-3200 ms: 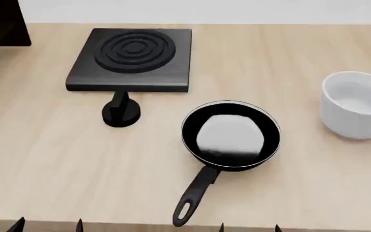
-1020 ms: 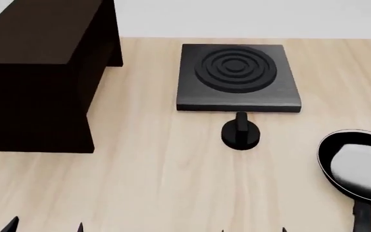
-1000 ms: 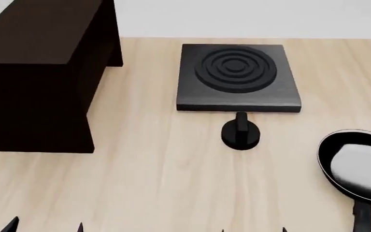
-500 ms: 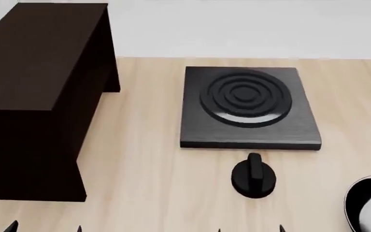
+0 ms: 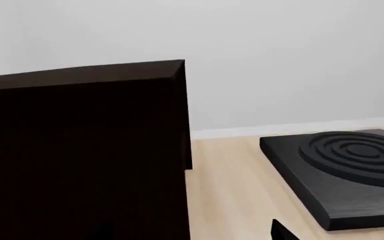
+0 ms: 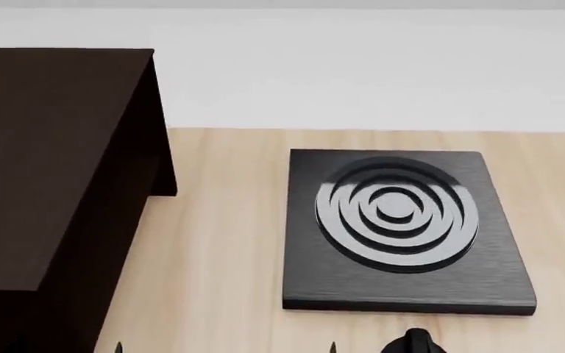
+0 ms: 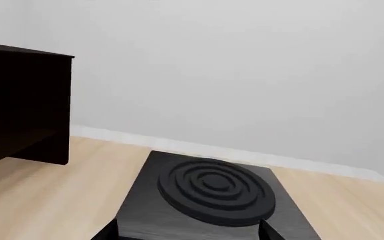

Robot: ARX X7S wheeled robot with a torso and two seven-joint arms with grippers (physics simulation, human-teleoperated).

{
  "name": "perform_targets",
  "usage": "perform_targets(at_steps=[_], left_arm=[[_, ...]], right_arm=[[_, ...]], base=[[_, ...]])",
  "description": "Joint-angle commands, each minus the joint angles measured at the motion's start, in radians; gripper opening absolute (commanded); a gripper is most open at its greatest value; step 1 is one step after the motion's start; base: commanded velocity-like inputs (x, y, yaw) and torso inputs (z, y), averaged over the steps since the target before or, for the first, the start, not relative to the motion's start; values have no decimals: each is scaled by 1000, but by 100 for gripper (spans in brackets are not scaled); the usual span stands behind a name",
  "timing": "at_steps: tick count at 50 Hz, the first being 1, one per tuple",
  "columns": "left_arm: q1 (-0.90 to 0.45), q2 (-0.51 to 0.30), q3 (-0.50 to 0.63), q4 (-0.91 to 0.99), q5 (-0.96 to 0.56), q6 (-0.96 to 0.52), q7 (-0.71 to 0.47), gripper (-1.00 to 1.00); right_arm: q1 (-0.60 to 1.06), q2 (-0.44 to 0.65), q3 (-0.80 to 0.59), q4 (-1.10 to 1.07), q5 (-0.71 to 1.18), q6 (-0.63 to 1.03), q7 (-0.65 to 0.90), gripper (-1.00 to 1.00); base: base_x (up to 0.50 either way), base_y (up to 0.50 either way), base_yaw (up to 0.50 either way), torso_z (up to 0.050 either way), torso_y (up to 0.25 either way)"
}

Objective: Put the frying pan under the cabinet shelf.

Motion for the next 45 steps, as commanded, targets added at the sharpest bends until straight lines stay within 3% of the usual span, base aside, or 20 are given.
perform_targets(at_steps=[1, 30, 45], left_arm=[[-5, -11, 16, -2, -9, 1, -13, 100], [-3, -36, 33, 6, -21, 2, -40, 100], [-8, -40, 41, -7, -26, 4, -48, 100]], right_arm=[[0, 9, -5, -3, 8, 0, 6, 100], [-11, 28, -1, -21, 19, 39, 33, 100], [-101, 83, 87, -135, 10, 137, 90, 100]], base=[[500, 62, 0, 0, 0], [495, 65, 0, 0, 0], [33, 9, 0, 0, 0]])
